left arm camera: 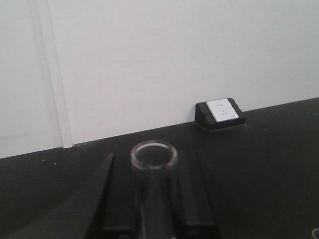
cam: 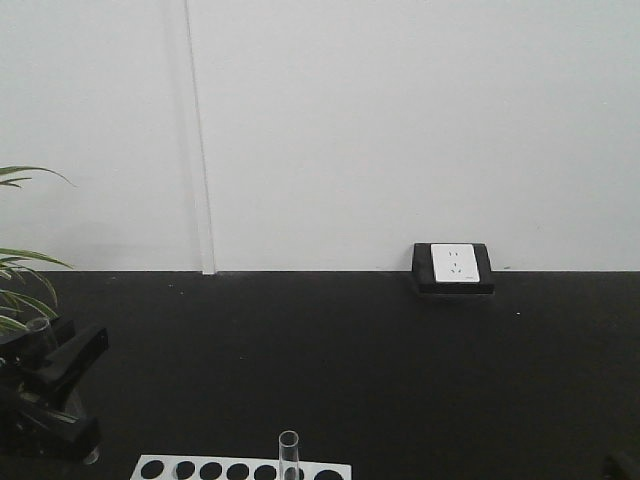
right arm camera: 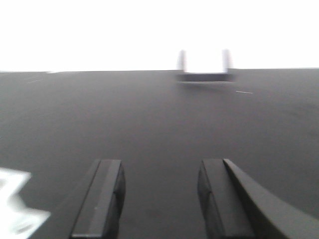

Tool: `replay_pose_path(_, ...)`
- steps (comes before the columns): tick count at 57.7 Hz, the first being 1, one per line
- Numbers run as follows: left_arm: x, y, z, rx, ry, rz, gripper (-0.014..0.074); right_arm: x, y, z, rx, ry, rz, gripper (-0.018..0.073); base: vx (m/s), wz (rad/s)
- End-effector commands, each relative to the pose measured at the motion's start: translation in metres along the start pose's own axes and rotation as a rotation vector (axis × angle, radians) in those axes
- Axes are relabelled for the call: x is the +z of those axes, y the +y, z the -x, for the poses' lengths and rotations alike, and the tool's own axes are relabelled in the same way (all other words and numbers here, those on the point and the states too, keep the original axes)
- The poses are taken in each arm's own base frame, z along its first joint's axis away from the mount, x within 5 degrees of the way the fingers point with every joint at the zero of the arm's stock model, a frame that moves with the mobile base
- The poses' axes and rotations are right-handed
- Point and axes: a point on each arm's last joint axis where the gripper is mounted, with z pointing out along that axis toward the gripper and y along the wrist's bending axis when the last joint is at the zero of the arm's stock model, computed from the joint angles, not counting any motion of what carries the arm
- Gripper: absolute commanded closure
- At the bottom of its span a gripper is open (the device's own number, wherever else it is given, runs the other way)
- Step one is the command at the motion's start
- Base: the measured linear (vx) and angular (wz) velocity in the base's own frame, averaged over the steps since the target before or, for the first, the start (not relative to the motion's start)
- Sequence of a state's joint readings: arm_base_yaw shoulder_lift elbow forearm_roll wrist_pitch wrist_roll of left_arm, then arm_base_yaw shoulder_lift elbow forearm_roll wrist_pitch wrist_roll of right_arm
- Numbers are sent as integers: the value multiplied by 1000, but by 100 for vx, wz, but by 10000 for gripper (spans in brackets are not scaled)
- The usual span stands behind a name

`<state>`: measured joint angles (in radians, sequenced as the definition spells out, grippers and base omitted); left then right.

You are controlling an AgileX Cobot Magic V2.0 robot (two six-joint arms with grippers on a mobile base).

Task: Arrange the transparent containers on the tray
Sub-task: 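Close the left gripper and lift the tube out of the rack, then lower the right gripper around another clear tube in the rack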

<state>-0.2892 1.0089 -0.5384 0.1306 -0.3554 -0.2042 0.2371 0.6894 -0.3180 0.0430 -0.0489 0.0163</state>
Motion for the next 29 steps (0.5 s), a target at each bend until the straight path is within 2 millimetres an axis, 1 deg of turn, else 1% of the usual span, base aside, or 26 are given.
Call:
replay_pose_path(1, -2, -3, 21, -8, -121, -20, 433, 9, 17, 15, -44, -106, 107, 142, 0, 0)
replay_pose_path(8, -2, -3, 22, -8, -124, -20, 433, 27, 48, 7, -85, -104, 265, 141, 0, 0)
replay_pose_path(17, -2, -3, 22, -8, -128, -21, 433, 49, 84, -8, -114, -131, 406, 125, 0, 0)
replay_pose_path(23, -2, -3, 22, -9, -128, -21, 433, 61, 100, -20, -113, -123, 455, 102, 0, 0)
replay_pose_path(29, -2, -3, 22, -9, -128, -21, 433, 75, 114, -30, -115, -80, 480, 74, 0, 0)
